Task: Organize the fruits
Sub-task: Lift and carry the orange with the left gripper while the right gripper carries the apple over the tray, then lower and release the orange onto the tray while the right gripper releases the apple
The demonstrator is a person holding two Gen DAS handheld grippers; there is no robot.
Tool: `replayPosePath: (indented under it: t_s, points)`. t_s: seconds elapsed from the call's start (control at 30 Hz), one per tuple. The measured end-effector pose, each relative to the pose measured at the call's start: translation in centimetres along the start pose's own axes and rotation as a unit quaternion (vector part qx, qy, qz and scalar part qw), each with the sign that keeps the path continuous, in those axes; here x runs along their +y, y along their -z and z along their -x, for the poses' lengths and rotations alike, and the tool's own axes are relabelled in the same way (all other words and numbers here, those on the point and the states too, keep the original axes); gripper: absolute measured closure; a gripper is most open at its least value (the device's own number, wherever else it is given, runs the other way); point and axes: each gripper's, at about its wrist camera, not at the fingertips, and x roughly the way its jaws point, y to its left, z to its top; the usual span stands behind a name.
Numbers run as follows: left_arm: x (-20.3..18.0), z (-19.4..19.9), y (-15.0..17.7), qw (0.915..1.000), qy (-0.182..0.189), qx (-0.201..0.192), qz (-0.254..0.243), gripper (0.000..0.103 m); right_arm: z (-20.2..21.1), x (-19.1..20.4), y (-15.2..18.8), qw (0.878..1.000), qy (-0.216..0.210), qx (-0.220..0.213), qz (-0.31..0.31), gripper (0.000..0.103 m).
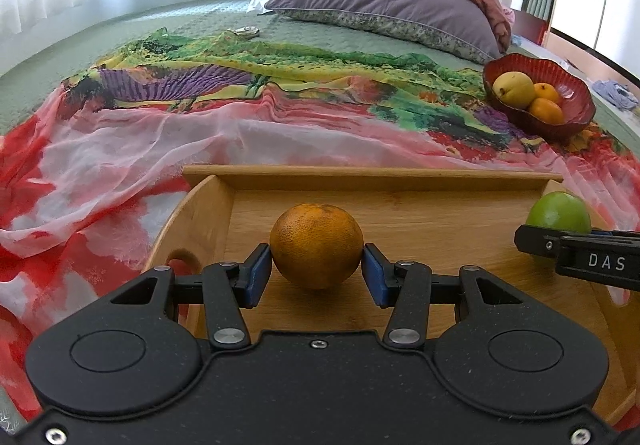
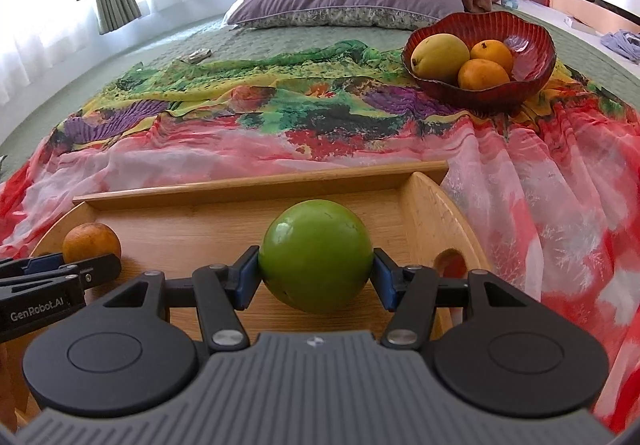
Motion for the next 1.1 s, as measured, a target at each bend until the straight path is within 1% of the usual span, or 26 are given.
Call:
replayPosePath:
  t_s: [0.4, 0.87, 0.93, 1.0, 1.03, 1.1]
  points:
    - [-0.23, -0.03, 0.11, 1.0, -0.004, -0.002, -0.005, 0.055, -0.25, 0.76, 0.3, 1.0, 0.003, 0.005, 0.02, 0.042]
    - [-0.3, -0.07, 0.1, 1.0, -0.003, -0.002, -0.005, 0.054, -0.24, 0.75, 0.36, 1.0, 0.002, 0.007, 0.02, 0.041]
    - [-0.34, -0.03, 0.1, 1.0, -0.004, -0.001, -0.005, 0.054, -0.2, 0.68, 0.4, 1.0, 0.001, 0.008, 0.021, 0.038]
    - [-0.38, -0.02, 0.15, 1.0, -0.004, 0.001, -0.007, 0.054, -0.09, 0.6, 0.43, 1.0, -0.002, 0.008, 0.02, 0.037]
    - [-0.35, 0.03, 0.14, 0.9999, -0.005, 0.0, -0.009, 0.053, 0.0, 0.57, 0.44, 1.0, -0.005, 0.007, 0.019, 0.03]
    - [-0.39, 0.22, 0.19, 0.9998, -0.01, -0.003, -0.014, 0.043, 0.24, 0.59, 0.49, 1.0, -0.009, 0.005, 0.021, 0.03]
